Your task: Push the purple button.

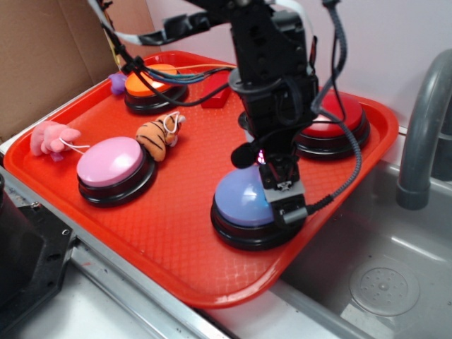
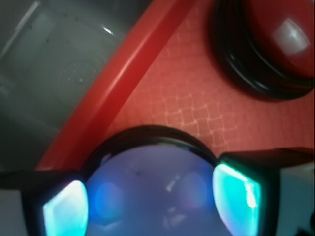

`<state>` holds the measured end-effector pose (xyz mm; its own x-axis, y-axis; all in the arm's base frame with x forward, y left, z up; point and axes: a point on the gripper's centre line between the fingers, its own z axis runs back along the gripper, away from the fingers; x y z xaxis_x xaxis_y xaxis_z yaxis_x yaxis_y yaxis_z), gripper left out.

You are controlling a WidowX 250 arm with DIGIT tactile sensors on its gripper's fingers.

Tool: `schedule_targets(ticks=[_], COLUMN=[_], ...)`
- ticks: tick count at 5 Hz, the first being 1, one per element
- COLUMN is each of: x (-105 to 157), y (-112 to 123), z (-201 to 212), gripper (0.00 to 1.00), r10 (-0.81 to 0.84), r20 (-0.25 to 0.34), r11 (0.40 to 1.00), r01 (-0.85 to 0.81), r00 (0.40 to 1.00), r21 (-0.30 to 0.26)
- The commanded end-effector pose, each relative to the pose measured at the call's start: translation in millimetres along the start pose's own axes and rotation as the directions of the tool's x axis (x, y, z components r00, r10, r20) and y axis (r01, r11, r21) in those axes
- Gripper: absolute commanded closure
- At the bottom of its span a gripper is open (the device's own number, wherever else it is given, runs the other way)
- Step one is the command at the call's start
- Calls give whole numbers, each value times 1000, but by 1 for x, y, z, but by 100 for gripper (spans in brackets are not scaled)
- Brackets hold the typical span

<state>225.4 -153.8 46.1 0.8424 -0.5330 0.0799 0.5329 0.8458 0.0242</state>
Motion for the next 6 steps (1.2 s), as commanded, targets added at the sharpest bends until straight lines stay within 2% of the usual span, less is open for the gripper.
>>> schedule_targets(ticks=[1, 2, 4, 6], x=[-4, -7, -16, -15], y=[9, 15, 17, 15], z=[52, 71, 97, 100], gripper=[0, 0, 0, 0], r10=[-4, 29, 47, 47], r20=[-8, -37, -10, -1], r11=[999, 998, 997, 998], r01=[5, -26, -46, -46], r00=[1000, 999, 999, 999], r21=[45, 63, 69, 50])
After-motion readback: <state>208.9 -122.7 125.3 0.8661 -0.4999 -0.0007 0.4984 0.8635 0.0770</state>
